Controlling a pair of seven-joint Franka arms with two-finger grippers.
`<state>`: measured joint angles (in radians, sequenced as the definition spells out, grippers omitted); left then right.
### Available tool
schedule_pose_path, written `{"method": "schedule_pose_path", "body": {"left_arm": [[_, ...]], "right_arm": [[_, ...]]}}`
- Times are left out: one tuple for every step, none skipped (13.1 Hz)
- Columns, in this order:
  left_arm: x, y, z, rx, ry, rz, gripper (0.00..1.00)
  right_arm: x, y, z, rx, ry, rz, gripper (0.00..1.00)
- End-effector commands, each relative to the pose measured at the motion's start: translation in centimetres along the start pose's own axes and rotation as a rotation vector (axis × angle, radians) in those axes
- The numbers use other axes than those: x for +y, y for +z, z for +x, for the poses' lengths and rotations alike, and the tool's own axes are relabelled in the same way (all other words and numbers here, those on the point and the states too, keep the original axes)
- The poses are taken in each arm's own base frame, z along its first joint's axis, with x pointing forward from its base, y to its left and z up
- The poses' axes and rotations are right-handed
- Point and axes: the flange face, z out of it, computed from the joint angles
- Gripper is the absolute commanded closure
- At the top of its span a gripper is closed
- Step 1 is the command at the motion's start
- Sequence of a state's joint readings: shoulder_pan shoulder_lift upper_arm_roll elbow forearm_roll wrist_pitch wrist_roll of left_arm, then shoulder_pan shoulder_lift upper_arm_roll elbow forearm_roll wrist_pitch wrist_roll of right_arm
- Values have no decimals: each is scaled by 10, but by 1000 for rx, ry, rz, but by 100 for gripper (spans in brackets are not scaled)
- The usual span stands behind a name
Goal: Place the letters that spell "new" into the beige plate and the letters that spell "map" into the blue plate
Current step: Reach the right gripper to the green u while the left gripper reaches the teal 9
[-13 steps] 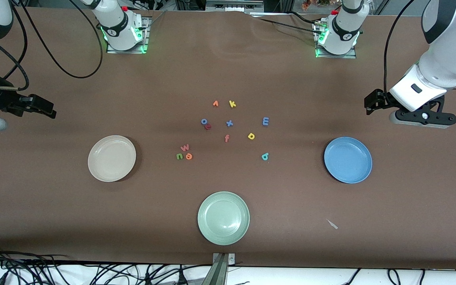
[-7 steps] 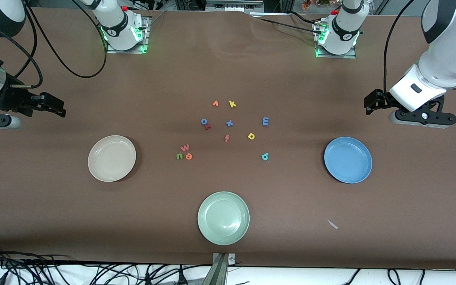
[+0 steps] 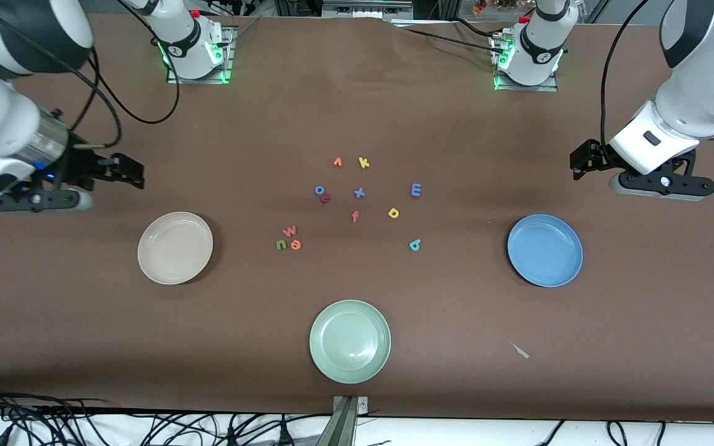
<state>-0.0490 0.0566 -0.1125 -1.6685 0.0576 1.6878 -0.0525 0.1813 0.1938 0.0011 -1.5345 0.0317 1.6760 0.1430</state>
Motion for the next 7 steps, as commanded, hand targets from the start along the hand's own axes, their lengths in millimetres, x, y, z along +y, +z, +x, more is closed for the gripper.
{"method": "schedule_pose_path", "body": {"left_arm": [[-8, -6, 4, 5, -5, 8, 0], [-7, -6, 4, 2, 4, 8, 0], [-5, -3, 2, -7, 6, 8, 0], [-4, -6, 3, -1, 7, 8, 0], [1, -7, 3, 1, 15, 10, 0], [8, -10, 4, 11, 29, 12, 0], [13, -10, 3, 11, 41, 15, 0]], "right_arm": [[-33, 30, 12, 3, 49, 20, 0], [-42, 47, 13, 9, 62, 22, 0], [-52, 68, 13, 24, 81, 30, 0], [-62, 87, 11, 39, 89, 38, 0], [-64, 106, 12, 45, 105, 37, 0], [-77, 123, 12, 47, 102, 36, 0], [-89, 138, 16, 52, 111, 42, 0]]}}
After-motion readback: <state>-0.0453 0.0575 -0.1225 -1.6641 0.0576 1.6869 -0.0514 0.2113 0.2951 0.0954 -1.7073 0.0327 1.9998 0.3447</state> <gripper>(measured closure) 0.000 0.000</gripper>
